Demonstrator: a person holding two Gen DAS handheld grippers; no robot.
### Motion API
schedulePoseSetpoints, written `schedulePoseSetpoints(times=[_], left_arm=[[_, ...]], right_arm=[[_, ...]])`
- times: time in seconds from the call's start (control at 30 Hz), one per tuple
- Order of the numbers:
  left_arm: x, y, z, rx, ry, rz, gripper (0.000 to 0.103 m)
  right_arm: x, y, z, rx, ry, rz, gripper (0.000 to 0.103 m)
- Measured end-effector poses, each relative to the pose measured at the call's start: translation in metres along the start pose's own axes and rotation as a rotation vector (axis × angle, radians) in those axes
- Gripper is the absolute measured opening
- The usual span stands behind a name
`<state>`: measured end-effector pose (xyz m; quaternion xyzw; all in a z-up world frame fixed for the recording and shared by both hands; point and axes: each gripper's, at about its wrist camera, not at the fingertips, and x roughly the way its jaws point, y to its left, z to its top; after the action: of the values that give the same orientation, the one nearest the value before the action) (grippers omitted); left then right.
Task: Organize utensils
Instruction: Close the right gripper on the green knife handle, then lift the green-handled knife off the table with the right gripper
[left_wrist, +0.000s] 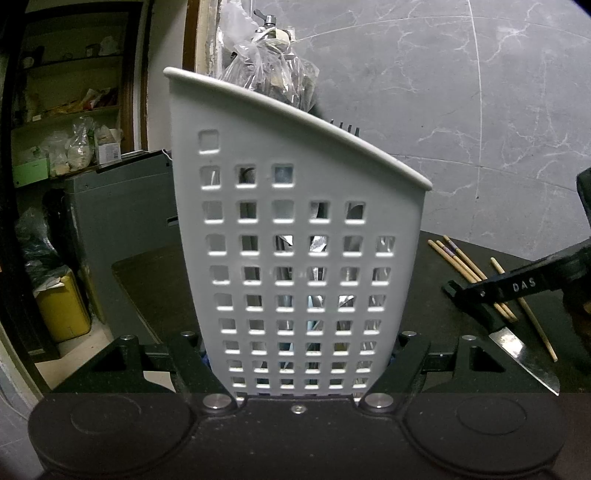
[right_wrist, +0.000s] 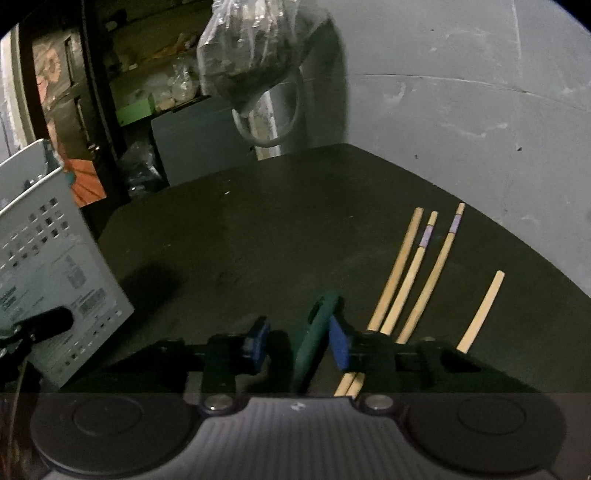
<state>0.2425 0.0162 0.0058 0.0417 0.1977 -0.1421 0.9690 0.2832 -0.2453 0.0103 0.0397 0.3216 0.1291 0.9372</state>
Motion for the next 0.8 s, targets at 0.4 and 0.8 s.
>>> schedulePoseSetpoints(times=[0.4, 0.8], left_arm=[[0.001, 0.0, 0.0, 0.0, 0.0, -0.003, 0.076], [0.001, 0.0, 0.0, -0.001, -0.001, -0.005, 0.076]], right_arm=[[-0.015, 0.02, -0.009, -0.087, 0.042, 0.014, 0.031], [-0.01, 0.02, -0.004, -0.099, 0.068, -0.011, 0.029]])
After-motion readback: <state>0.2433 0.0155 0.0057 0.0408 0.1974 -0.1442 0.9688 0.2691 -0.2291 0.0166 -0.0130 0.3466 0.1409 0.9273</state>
